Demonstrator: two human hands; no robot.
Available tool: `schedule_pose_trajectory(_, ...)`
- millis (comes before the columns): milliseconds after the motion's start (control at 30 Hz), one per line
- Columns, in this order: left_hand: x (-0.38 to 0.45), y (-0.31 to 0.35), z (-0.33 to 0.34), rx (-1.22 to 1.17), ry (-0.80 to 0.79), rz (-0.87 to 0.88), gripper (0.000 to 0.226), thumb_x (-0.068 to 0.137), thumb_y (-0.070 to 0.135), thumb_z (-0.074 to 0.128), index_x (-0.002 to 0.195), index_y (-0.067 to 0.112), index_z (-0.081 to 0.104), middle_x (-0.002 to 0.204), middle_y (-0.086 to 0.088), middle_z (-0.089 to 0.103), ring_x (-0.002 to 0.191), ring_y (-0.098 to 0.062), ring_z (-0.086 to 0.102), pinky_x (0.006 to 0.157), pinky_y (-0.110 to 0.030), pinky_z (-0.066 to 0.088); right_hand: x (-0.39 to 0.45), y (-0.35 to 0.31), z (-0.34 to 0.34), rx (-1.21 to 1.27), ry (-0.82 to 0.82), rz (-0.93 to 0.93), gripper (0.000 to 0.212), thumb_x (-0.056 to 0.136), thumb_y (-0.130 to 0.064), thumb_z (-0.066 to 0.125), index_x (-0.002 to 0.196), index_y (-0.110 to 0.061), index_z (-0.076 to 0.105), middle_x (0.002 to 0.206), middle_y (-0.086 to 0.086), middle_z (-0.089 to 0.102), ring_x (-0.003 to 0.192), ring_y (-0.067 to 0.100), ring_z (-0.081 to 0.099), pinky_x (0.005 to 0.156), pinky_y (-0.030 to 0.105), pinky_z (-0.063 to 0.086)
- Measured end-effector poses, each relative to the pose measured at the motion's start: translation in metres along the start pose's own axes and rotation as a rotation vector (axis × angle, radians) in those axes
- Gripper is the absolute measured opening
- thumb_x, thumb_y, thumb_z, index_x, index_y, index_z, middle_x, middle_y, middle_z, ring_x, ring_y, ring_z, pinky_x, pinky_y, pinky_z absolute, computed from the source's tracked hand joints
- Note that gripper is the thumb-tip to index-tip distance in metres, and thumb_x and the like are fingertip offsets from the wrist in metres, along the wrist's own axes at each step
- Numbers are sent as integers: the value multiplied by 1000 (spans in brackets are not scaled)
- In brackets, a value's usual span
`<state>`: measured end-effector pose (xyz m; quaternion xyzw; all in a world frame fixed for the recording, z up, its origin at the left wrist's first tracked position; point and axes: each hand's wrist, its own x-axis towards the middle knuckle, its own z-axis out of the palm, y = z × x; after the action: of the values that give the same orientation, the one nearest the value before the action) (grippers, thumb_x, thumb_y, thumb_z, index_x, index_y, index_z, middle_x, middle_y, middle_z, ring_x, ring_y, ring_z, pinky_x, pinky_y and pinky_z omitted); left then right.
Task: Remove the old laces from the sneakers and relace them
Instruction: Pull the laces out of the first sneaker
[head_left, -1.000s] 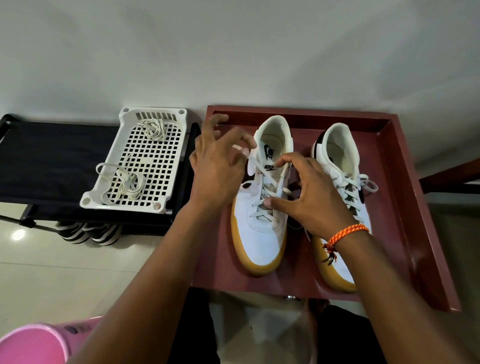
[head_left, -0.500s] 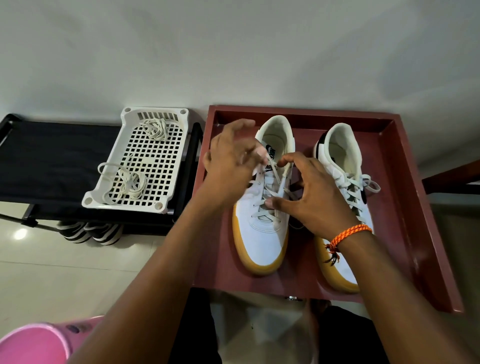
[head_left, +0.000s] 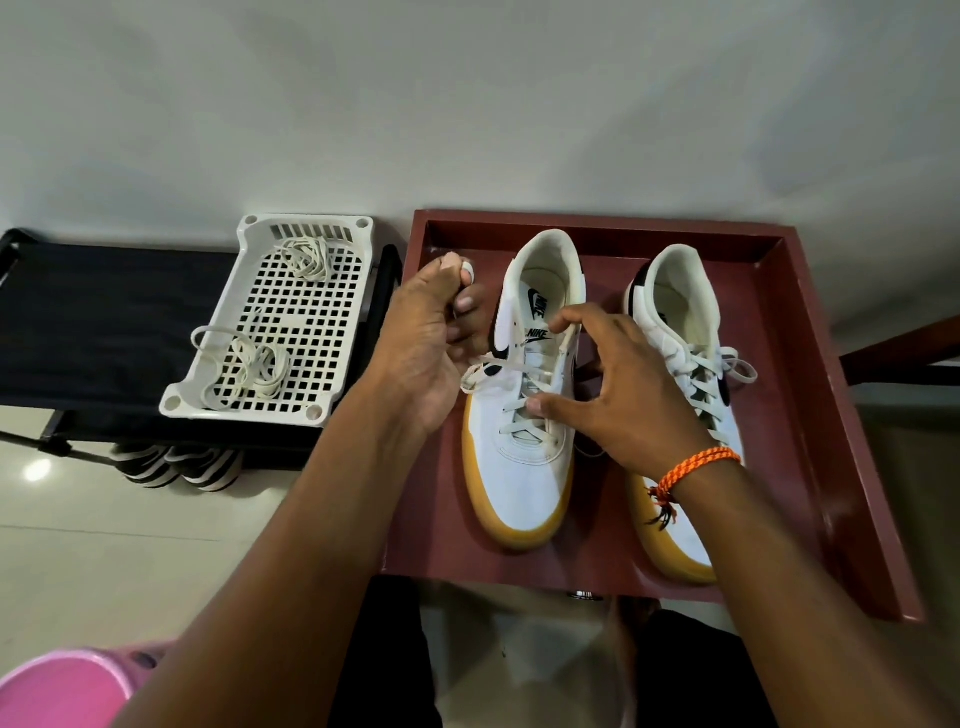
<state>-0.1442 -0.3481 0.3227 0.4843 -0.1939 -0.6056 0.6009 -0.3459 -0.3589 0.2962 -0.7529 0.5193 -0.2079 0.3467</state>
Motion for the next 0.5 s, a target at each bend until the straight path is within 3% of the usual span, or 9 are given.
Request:
schedule_pose_trajectory(67,3,3,-4,205,87,59,30,111,17,44,83,20,52,66,7,39,49,-5,23,42,-19,23,0,-1,0,-7,-4,6,70,72,-40,94,127,-46,50,122,-9,50,106,16,58,89,41,57)
schedule_pose_trajectory(200,6,-3,-20,1090,264,345,19,104,26,55,90,20,66,71,12,61,59,-7,54,57,-28,42,-3,-3,2,-30,5,-8,63,80,-36,87,130,-44,51,127,-9,48,102,4,53,86,32,53)
schedule_pose_trajectory(267,6,-9,-22,1182,244,311,4,96,26,65,94,28,68,84,11,70,75,-9,66,70,-34,54,-4,-5,8,-45,18,-3,54,84,-31,83,128,-43,56,140,-6,44,112,7,52,93,33,51)
schedule_pose_trajectory(367,11,-15,-23,1218,163,322,18,94,34,75,104,25,62,108,5,67,99,-16,63,88,-39,54,-5,-8,17,-83,41,-26,36,87,-25,77,119,-39,67,165,3,26,150,25,31,113,37,39)
schedule_pose_trajectory(433,12,-14,-19,1210,144,399,19,97,44,70,96,26,65,102,6,68,93,-12,64,84,-37,55,-4,-10,21,-138,81,-89,24,89,-25,77,111,-32,73,173,5,16,158,25,16,121,38,25)
schedule_pose_trajectory(500,11,-16,-17,1223,94,387,35,97,58,68,83,25,69,81,8,70,75,-5,66,70,-32,55,-3,-11,25,-182,129,-141,12,90,-25,75,102,-26,74,174,6,15,159,29,13,125,49,24)
